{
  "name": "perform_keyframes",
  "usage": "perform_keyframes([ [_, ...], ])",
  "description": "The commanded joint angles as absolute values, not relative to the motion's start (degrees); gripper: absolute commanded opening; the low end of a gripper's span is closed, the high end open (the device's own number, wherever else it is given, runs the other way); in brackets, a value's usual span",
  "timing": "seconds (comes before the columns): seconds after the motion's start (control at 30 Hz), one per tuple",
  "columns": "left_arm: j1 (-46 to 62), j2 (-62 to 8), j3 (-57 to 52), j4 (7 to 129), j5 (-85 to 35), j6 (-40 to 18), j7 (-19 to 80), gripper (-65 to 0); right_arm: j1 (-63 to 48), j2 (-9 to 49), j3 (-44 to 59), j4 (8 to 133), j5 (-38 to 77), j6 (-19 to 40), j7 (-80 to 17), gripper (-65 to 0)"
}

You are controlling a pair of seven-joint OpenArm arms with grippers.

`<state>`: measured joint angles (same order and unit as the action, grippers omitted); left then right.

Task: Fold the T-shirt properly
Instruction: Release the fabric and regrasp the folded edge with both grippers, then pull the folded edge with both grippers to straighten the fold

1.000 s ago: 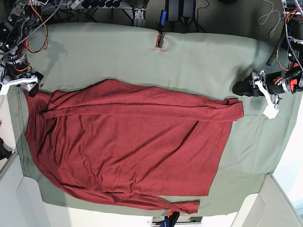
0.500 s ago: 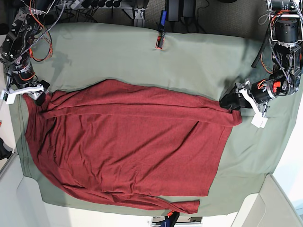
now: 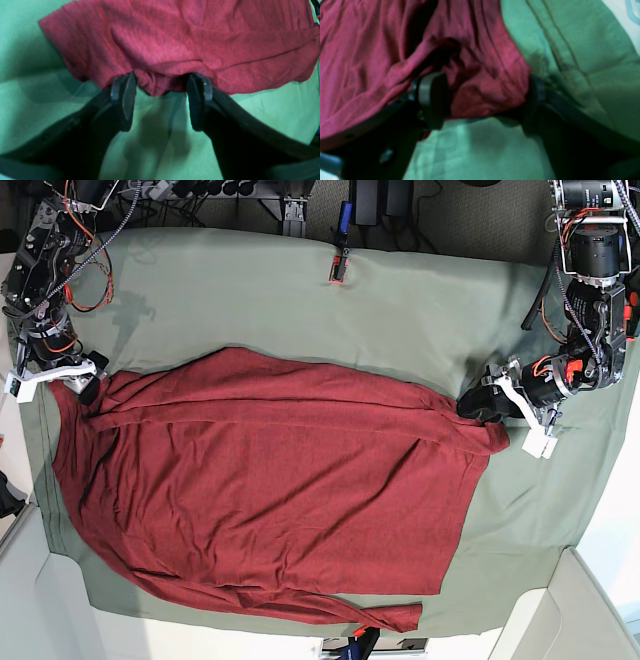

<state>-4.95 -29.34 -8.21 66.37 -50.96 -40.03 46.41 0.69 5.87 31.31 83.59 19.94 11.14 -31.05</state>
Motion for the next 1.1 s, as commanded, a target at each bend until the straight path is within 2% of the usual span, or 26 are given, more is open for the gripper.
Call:
perform_keyframes([
  [0.0,-6.04,-29.85,-8.27,66.89,-51.57,-40.00,44.69,-28.9,1.56,6.48,31.35,84.29,20.71,11.40,-29.71,-28.8],
  [0.1,-6.28,-29.85,-8.27,66.89,-51.57,-40.00,43.22,-28.9,1.56,6.48,30.50,84.29,20.97,11.38,-29.69,-44.7],
  [0.17,-6.70,-29.85,-8.27,66.89,-51.57,-40.00,43.24,-30.4,1.54,6.48,29.80,84.29,20.86,11.40,-29.28,-51.8],
  [0.2,-6.83,-29.85,-8.27,66.89,-51.57,-40.00,43.22,-33.0,1.54,6.48,29.54,84.29,20.36,11.46,-29.04,-55.0],
  [0.27,-6.83,-29.85,-8.27,66.89,-51.33,-40.00,43.29,-43.4,1.56,6.50,29.43,84.29,18.96,12.93,-28.86,-65.0],
  [0.33,-6.83,-29.85,-8.27,66.89,-49.25,-40.00,43.48,-52.8,1.54,6.50,29.45,84.31,18.90,14.70,-28.91,-65.0],
  [0.37,-6.81,-29.87,-8.27,66.89,-48.47,-40.00,43.51,-54.5,1.56,6.50,29.43,84.31,19.11,15.03,-28.91,-65.0],
  [0.53,-6.70,-30.85,-10.11,66.94,-50.09,-40.00,46.39,-54.5,1.10,6.50,30.46,85.27,19.14,15.00,-30.33,-65.0],
  [0.77,-6.33,-32.14,-22.87,67.09,-62.13,-40.00,55.33,-54.5,-0.16,6.66,34.24,91.07,24.08,15.77,-33.91,-65.0],
  [1.07,-6.37,-33.50,-23.53,67.09,-63.55,-40.00,55.42,-54.5,1.61,6.66,34.39,91.81,23.97,15.73,-33.01,-65.0],
])
